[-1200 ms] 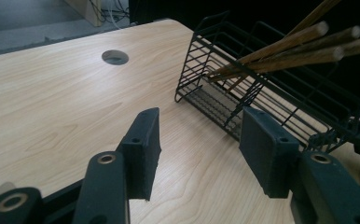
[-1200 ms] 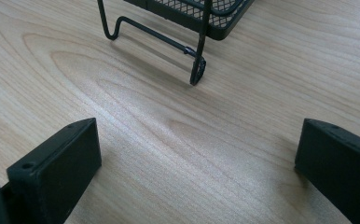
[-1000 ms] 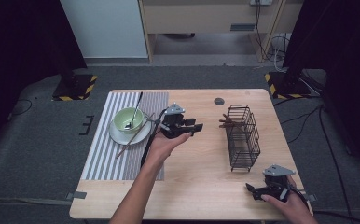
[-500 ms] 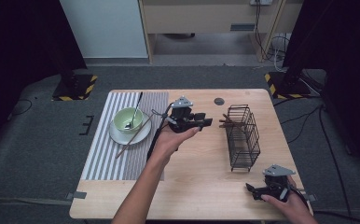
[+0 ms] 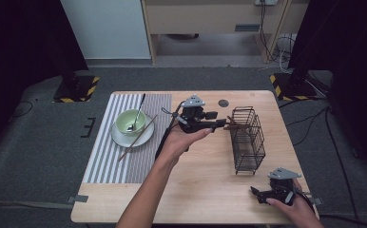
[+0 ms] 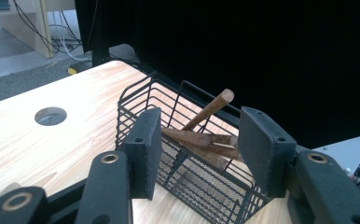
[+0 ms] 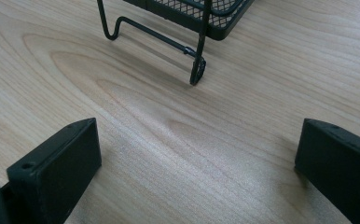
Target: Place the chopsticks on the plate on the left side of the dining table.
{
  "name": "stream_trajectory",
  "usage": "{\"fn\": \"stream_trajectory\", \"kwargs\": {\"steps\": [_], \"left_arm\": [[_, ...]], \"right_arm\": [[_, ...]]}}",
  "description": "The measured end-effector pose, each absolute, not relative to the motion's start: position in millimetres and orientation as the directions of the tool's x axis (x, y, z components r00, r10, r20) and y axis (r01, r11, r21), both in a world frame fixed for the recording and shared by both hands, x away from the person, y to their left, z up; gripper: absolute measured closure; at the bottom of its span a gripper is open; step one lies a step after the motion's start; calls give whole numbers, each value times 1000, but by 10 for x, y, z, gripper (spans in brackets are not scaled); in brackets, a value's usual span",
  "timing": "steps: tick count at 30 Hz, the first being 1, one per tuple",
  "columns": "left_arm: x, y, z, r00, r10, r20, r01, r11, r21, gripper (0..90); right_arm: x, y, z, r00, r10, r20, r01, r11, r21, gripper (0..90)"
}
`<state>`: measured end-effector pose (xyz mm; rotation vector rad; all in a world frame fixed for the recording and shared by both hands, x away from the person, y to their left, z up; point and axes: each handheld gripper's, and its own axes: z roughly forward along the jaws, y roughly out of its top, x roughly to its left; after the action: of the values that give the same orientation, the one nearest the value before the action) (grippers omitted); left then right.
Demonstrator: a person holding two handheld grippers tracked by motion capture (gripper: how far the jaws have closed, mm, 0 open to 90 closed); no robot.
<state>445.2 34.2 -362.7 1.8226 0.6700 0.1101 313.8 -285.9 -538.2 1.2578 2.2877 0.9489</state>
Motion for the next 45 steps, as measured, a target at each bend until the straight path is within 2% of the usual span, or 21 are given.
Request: {"fn": "stream_trajectory", "kwargs": {"steps": [9, 14, 19, 31, 45], "left_arm": [[4478, 238, -3597, 838, 492, -237, 378, -209, 902, 481], [4478, 152, -3574, 842, 498, -208, 362, -234, 903, 526], [4506, 118, -3563, 828, 516, -220, 372, -214, 903, 578], [4517, 25, -3527, 802, 569, -180, 368, -233, 900, 642], [4519, -108, -3584, 802, 576, -161, 376, -276, 885, 638]], "right_arm": [[3139, -2859, -5382, -537, 843, 6, 599, 377, 706, 4], [3138, -2860, -5382, -538, 843, 5, 599, 378, 706, 3], [3138, -2859, -5382, -537, 843, 6, 599, 377, 706, 4], [3138, -2859, -5382, -537, 844, 6, 599, 376, 706, 4], [3138, -2860, -5382, -537, 843, 5, 599, 377, 706, 4]]}}
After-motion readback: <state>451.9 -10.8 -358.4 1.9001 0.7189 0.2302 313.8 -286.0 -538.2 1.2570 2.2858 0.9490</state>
